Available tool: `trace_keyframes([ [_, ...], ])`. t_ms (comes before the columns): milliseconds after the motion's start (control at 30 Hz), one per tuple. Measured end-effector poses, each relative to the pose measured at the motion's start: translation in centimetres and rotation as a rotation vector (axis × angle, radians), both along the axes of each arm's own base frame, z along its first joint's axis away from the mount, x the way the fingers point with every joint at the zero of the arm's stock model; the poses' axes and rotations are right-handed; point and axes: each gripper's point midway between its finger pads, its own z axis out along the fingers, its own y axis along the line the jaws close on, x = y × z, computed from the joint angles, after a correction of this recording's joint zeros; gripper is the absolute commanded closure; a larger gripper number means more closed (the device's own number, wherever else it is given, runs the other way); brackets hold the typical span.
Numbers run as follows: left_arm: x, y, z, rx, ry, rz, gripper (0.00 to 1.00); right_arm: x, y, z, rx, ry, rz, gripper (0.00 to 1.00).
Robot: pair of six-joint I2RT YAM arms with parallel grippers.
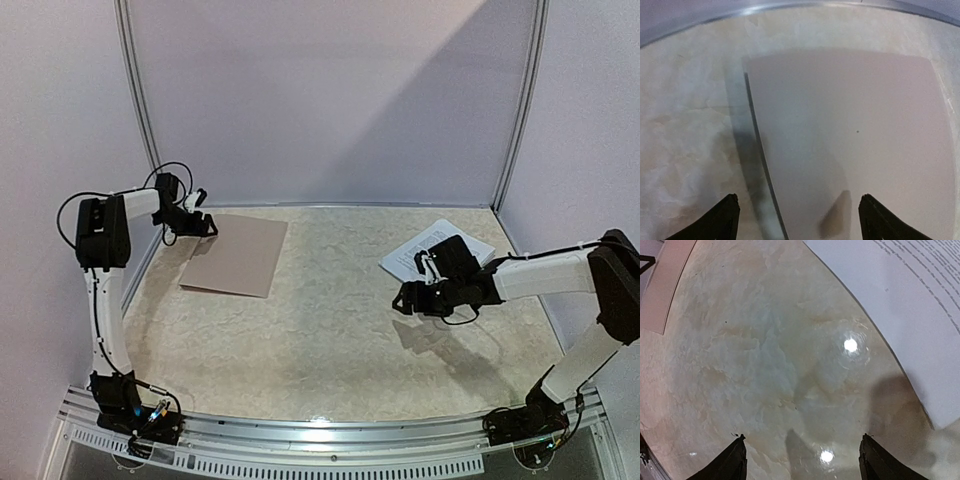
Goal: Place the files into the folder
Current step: Move the folder to the center of the board, then pick up the folder from the center of the board.
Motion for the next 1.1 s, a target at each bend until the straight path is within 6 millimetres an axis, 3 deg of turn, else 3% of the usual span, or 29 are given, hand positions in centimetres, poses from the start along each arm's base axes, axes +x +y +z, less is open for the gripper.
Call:
trace_keyframes([
  [67,-0.7,-0.5,-2.6,-0.031,0.06,-0.013,0.16,0.8,0.9,0.0,0.01,0.009,0.01,0.28],
  [233,-2.2,-1.8,-2.6,-0.12,0.08,-0.038,0.24,2.0,3.2,0.1,0.064,0.02,0.045,0.29],
  [400,-5.9,-4.3,-2.6,-0.129,0.105,-0.125,0.25,1.4,4.0,-0.1,0.084,0.037,0.076,0.3],
  [500,-9.1,-7.1,-2.7,-0.108,0.126,-0.21,0.22,1.2,4.6,0.1,0.107,0.038,0.09,0.31],
  [633,-12.9,-10.9,-2.4,-0.066,0.139,-0.332,0.09,0.7,4.6,-0.2,0.115,0.048,0.094,0.32],
  [733,-15.3,-12.5,-2.1,0.004,0.145,-0.394,0.01,-0.4,4.2,-0.8,0.112,0.065,0.093,0.32],
  [833,-16.5,-12.9,-0.3,0.104,0.093,-0.434,0.02,-1.4,3.8,-0.9,0.103,0.073,0.091,0.32],
  [933,-17.8,-13.1,3.9,0.233,-0.052,-0.475,0.02,-2.0,3.8,0.1,0.076,0.037,0.097,0.3],
  [1033,-20.3,-15.6,8.0,0.346,-0.242,-0.568,0.02,-2.8,4.5,1.5,0.059,-0.016,0.126,0.29],
  [1100,-23.1,-17.7,8.3,0.416,-0.323,-0.659,0.02,-3.3,4.7,2.2,0.049,-0.048,0.14,0.28],
])
